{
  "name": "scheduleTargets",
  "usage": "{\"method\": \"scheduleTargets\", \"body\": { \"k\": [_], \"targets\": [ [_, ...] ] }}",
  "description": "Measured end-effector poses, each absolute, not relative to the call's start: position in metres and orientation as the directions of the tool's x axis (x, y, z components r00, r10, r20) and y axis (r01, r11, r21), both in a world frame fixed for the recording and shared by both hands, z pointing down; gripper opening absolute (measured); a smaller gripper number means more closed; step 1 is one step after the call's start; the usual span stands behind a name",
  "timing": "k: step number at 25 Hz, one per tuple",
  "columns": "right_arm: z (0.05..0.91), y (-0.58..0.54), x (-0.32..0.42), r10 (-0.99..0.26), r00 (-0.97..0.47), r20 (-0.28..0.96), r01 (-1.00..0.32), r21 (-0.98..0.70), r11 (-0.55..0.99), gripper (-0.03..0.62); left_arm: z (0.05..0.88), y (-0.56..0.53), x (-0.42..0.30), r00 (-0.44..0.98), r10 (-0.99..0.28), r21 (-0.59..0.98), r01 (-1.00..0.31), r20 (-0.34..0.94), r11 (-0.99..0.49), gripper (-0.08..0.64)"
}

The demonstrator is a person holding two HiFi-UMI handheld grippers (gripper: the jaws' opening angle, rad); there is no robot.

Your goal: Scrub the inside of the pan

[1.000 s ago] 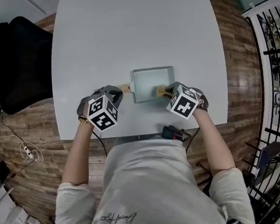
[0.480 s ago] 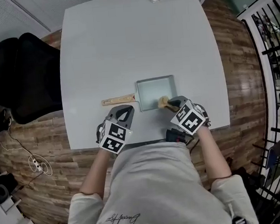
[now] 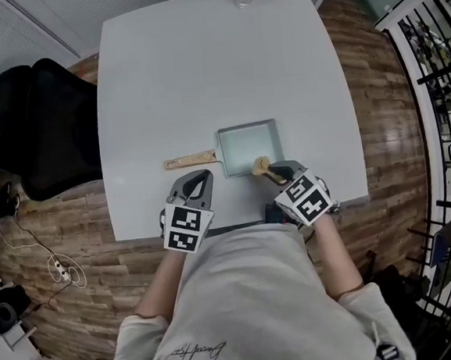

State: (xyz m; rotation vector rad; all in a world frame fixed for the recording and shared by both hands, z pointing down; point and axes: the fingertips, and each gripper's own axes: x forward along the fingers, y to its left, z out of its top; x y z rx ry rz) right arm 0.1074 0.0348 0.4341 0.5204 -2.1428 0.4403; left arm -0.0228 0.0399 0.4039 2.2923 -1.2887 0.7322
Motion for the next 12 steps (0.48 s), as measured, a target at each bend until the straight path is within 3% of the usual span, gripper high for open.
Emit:
{"method": "scheduleTargets", "body": {
  "k": [12],
  "targets": [
    [0.434, 0.038, 0.092, -0.227, -0.553, 0.801, -0.493, -0.095, 0.865, 0.069, 0.399, 0.036, -0.020, 0.468, -0.661, 0.133, -0.861, 0.587, -0.491, 0.011]
  ]
}}
